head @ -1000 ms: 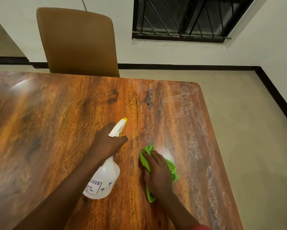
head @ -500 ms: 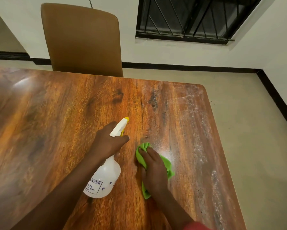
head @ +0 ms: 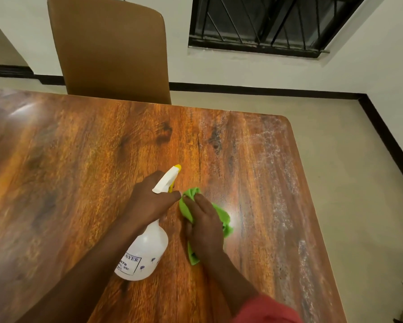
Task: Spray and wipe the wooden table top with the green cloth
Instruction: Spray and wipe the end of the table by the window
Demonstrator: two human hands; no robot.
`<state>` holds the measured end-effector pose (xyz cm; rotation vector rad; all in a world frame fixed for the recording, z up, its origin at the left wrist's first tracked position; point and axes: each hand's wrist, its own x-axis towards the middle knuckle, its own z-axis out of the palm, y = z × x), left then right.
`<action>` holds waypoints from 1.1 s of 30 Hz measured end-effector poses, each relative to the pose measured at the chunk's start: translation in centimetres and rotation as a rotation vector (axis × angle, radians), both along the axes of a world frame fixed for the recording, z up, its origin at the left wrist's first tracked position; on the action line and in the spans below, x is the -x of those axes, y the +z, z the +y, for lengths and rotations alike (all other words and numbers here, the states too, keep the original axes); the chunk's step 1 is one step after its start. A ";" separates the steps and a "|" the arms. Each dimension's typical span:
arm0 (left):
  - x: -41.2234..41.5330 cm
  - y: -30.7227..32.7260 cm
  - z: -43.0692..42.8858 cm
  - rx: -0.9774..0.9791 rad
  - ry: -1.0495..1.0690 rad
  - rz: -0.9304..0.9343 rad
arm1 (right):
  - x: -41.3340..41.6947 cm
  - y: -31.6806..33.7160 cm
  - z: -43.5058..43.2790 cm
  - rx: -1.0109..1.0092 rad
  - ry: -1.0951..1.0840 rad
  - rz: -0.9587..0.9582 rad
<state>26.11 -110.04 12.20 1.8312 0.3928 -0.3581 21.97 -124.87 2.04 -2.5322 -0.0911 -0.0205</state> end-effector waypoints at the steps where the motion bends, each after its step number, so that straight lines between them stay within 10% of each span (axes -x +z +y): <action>1: -0.1 0.0 -0.2 0.006 -0.002 -0.001 | 0.7 0.0 -0.6 0.000 0.022 -0.007; 8: -1.0 -0.3 1.3 0.005 0.009 0.035 | -4.4 0.1 -4.3 -0.006 -0.245 0.001; 33: -4.6 -0.7 0.5 0.004 -0.017 -0.055 | -7.3 -0.7 -5.5 0.100 -0.200 -0.015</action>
